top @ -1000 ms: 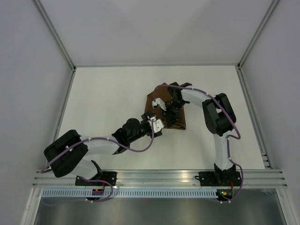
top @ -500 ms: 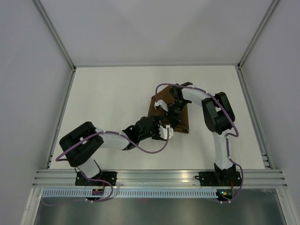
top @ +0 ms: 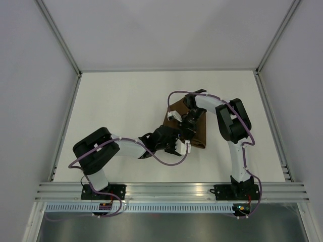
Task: Fold the napkin, place the utensils inside, and roll it up
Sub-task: Roll the napkin with the utensil
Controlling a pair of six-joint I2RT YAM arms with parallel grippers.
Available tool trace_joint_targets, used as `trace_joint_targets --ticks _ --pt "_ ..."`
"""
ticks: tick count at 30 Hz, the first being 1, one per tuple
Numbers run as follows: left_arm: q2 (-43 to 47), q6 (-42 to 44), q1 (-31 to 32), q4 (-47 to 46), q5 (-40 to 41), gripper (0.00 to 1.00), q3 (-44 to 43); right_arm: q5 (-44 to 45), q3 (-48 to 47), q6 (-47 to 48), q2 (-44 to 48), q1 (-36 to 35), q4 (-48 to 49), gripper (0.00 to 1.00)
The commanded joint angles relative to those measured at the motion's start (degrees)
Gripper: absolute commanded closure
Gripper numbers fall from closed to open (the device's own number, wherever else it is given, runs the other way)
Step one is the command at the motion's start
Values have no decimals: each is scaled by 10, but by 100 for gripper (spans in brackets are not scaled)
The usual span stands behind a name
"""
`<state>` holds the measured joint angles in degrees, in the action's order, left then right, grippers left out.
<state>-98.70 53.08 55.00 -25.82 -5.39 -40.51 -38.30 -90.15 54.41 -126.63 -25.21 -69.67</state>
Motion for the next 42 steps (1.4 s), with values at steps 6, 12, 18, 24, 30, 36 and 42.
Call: trace_joint_targets --ticks 6,12,18,24,30,36,42 --pt "-32 28 3 47 -37 30 -35 140 41 38 -71 0 67 96" --pt "-32 30 9 93 -40 52 -42 138 45 34 -65 2 74 96" --pt "-41 5 15 168 -52 72 -73 134 51 22 -52 8 94 93" --pt "-56 -39 16 231 -65 93 -114 119 46 7 -24 21 103 67" --pt "-87 -106 16 309 -70 98 -182 78 22 -16 13 43 106 40" --pt "-116 -158 12 372 -87 98 -236 37 -8 -43 47 73 103 34" --pt "-132 -198 -2 416 -119 98 -271 11 -5 -92 86 108 144 32"
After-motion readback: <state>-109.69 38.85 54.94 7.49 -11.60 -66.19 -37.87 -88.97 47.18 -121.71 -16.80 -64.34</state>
